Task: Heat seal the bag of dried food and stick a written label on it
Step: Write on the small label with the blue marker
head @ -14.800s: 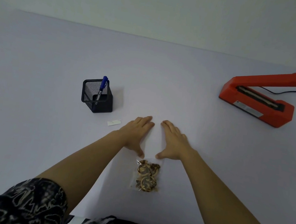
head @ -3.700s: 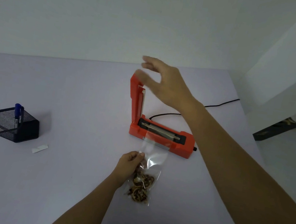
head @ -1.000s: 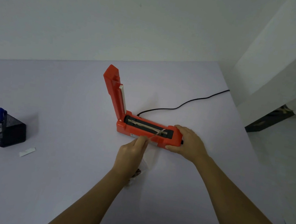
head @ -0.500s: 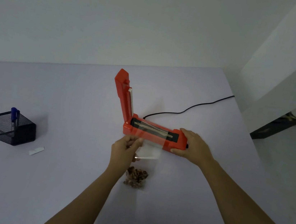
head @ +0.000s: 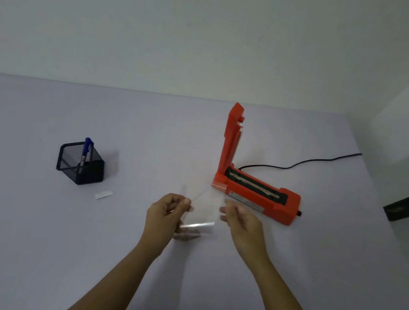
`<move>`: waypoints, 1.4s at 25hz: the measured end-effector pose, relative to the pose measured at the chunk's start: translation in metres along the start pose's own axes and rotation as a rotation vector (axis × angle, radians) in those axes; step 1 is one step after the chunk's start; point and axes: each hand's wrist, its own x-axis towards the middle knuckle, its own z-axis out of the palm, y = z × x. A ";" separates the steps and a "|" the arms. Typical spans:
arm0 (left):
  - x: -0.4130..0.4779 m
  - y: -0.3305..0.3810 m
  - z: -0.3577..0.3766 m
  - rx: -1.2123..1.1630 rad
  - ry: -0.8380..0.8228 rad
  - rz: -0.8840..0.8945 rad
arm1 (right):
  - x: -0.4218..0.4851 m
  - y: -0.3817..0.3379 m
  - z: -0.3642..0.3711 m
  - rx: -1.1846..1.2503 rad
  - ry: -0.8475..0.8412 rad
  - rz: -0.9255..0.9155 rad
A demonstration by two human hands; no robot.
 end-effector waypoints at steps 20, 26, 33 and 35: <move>0.041 -0.073 -0.091 0.209 0.051 -0.148 | 0.037 0.028 0.136 -0.114 -0.035 0.179; 0.065 -0.087 -0.092 0.537 0.011 -0.035 | 0.053 0.054 0.143 -0.252 0.011 0.172; 0.058 -0.086 -0.089 0.546 0.104 -0.013 | 0.051 0.043 0.145 -0.407 0.044 0.004; 0.052 -0.072 -0.099 0.493 0.166 0.033 | 0.054 0.025 0.145 -0.432 0.061 -0.102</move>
